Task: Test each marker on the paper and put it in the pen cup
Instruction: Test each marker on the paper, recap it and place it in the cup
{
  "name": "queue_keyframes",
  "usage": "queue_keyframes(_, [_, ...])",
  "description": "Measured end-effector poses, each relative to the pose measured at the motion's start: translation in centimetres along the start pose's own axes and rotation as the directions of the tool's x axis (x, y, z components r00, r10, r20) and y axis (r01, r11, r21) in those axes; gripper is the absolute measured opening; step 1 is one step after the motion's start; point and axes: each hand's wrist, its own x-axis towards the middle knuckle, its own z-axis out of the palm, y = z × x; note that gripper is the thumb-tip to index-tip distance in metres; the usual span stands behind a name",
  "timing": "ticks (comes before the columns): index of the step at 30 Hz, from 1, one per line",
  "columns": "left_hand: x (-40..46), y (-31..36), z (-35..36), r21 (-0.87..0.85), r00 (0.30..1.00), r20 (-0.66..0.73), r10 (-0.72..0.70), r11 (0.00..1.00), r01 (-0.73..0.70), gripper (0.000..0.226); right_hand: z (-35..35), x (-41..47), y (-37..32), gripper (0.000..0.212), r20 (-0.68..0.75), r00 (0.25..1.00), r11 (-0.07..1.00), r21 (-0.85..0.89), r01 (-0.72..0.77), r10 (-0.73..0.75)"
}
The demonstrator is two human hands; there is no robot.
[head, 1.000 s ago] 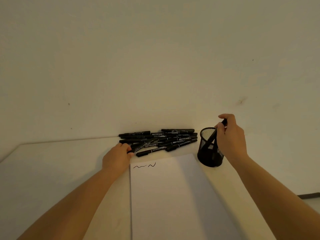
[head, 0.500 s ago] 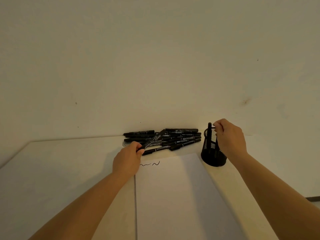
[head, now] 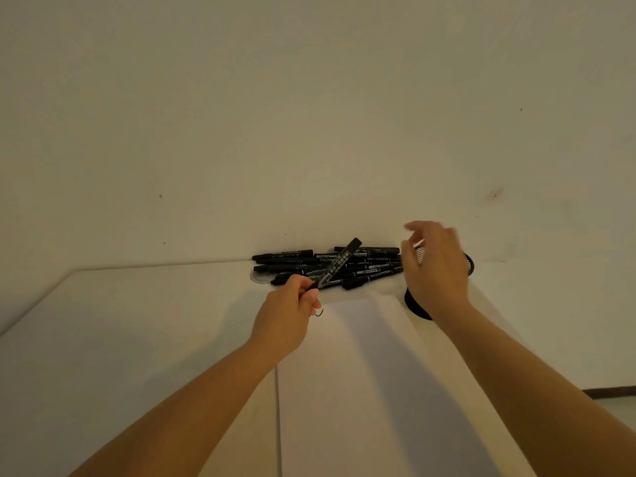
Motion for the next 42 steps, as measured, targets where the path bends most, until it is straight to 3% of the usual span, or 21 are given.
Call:
queue_keyframes(2, [-0.5, 0.7, 0.1, -0.053, 1.000, 0.023, 0.017, 0.998, -0.015, 0.009, 0.5, -0.8, -1.6, 0.012, 0.282, 0.953, 0.962, 0.209, -0.176, 0.113])
queue_keyframes(5, [-1.3, 1.6, -0.2, -0.056, 0.989, 0.106, 0.102, 0.994, -0.096, 0.011, 1.4, -2.4, -3.4, 0.022, 0.631, 0.772, 0.855, 0.356, -0.378, 0.079])
queue_keyframes(7, [-2.1, 1.9, -0.3, 0.041, 0.973, 0.154, 0.171, 0.983, -0.179, 0.015, 1.9, -3.4, -4.1, 0.029, 0.660, 0.749, 0.770, 0.447, -0.456, 0.060])
queue_keyframes(9, [-2.7, 2.0, -0.4, 0.099, 0.971, 0.123, 0.204, 0.971, -0.217, 0.017, 2.1, -4.1, -4.4, 0.035, 0.670, 0.726, 0.624, 0.503, -0.598, 0.155])
queue_keyframes(12, [-3.5, 1.9, -0.8, 0.170, 0.971, 0.043, 0.234, 0.956, -0.238, 0.020, 1.9, -4.7, -4.5, 0.031, 0.755, 0.603, 0.433, 0.468, -0.770, 0.257])
queue_keyframes(16, [-4.4, 1.6, -1.3, 0.440, 0.923, 0.076, 0.378, 0.817, -0.371, 0.034, 1.6, -5.1, -4.7, 0.026, 0.814, 0.495, 0.301, 0.411, -0.860, 0.304])
queue_keyframes(18, [-4.8, 2.0, -1.4, 0.465, 0.918, 0.115, 0.379, 0.797, -0.387, 0.035, 1.4, -5.0, -4.8, 0.027, 0.806, 0.490, 0.311, 0.397, -0.863, 0.331])
queue_keyframes(20, [-5.2, 2.6, -1.5, 0.413, 0.933, 0.154, 0.325, 0.837, -0.360, 0.031, 1.2, -5.0, -4.7, 0.028, 0.795, 0.505, 0.320, 0.408, -0.855, 0.337])
queue_keyframes(24, [-5.3, 3.3, -2.1, 0.059, 0.949, 0.304, 0.080, 0.993, -0.102, 0.024, 1.0, -5.2, -4.2, 0.028, 0.811, 0.516, 0.333, 0.423, -0.843, 0.277])
queue_keyframes(27, [-5.1, 3.6, -3.0, -0.148, 0.863, 0.506, 0.001, 0.985, 0.086, 0.031, 1.1, -5.5, -4.0, 0.033, 0.814, 0.572, 0.345, 0.512, -0.787, 0.096])
queue_keyframes(29, [-5.3, 2.8, -4.0, -0.231, 0.778, 0.628, -0.007, 0.953, 0.195, 0.033, 1.0, -5.0, -3.1, 0.028, 0.760, 0.649, 0.235, 0.628, -0.742, 0.020])
queue_keyframes(31, [-5.6, 1.2, -5.4, -0.266, 0.711, 0.703, -0.026, 0.917, 0.297, 0.034, 0.3, -3.8, -1.5, 0.024, 0.682, 0.729, 0.144, 0.716, -0.683, 0.064])
queue_keyframes(33, [-5.6, -0.3, -6.1, -0.277, 0.718, 0.693, -0.070, 0.894, 0.354, 0.033, 0.2, -3.1, -0.2, 0.028, 0.614, 0.784, 0.322, 0.726, -0.607, 0.095])
queue_keyframes(36, [-4.7, -0.9, -4.7, -0.211, 0.879, 0.463, -0.112, 0.950, 0.232, 0.031, 2.1, -3.5, -0.7, 0.016, 0.677, 0.734, 0.726, 0.474, -0.498, 0.061])
queue_keyframes(38, [-4.1, -0.4, -2.8, -0.133, 0.943, 0.329, -0.051, 0.986, 0.100, 0.029, 3.9, -3.7, -1.4, 0.011, 0.688, 0.718, 0.781, 0.389, -0.489, 0.107])
queue_keyframes(40, [-3.9, -0.1, -1.0, -0.067, 0.955, 0.297, 0.020, 0.998, 0.000, 0.028, 5.2, -3.6, -1.6, 0.011, 0.619, 0.760, 0.691, 0.461, -0.557, 0.200])
queue_keyframes(42, [-3.8, -0.4, 0.2, 0.036, 0.955, 0.291, 0.065, 0.996, -0.079, 0.027, 6.2, -3.9, -1.4, 0.007, 0.549, 0.780, 0.682, 0.449, -0.577, 0.299])
